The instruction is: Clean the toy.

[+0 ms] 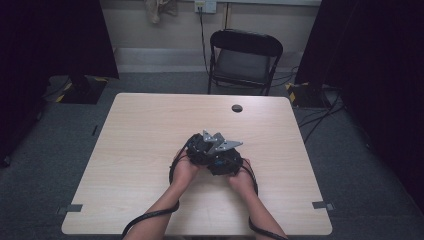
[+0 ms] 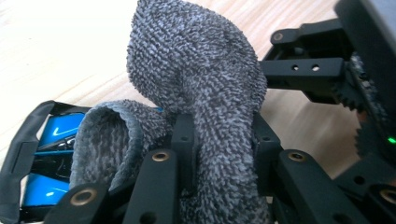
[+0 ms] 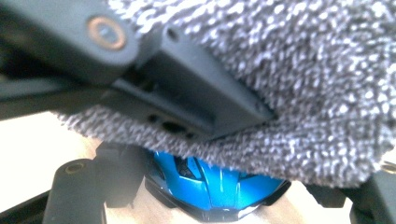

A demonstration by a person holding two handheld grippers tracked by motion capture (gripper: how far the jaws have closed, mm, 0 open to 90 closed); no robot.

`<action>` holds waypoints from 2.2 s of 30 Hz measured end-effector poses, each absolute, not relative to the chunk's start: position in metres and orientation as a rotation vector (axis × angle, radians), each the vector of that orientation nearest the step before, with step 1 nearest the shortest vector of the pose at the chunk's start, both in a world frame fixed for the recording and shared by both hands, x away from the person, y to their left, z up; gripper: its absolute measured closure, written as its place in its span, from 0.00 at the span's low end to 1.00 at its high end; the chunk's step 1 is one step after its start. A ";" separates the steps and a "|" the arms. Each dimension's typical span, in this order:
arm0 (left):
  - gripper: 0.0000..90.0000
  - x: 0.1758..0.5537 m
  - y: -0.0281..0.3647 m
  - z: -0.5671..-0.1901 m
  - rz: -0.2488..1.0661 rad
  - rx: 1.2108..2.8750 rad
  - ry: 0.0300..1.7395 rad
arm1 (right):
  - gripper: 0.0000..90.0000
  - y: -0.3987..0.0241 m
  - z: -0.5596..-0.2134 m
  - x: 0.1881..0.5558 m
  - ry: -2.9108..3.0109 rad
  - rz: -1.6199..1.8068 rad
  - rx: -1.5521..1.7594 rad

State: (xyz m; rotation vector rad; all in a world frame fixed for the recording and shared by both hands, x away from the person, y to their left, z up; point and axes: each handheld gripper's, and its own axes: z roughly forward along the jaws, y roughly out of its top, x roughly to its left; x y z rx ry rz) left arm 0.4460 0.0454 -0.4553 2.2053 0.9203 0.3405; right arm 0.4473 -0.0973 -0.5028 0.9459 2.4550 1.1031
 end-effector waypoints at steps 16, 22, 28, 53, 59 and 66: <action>0.77 0.459 0.087 -0.425 0.365 2.107 0.947 | 0.29 -0.097 -0.503 0.447 2.456 1.103 0.944; 0.77 0.475 0.107 -0.419 0.439 2.081 1.017 | 0.29 -0.097 -0.503 0.447 2.455 1.105 0.943; 0.76 0.486 0.116 -0.426 0.467 2.062 1.084 | 0.29 -0.097 -0.503 0.447 2.455 1.105 0.943; 0.76 0.478 0.095 -0.452 0.410 2.122 1.078 | 0.29 -0.097 -0.503 0.447 2.456 1.104 0.942; 0.77 0.469 0.087 -0.451 0.377 2.136 1.026 | 0.29 -0.097 -0.503 0.447 2.456 1.103 0.942; 0.77 0.460 0.074 -0.451 0.336 2.157 0.961 | 0.29 -0.097 -0.503 0.447 2.456 1.104 0.943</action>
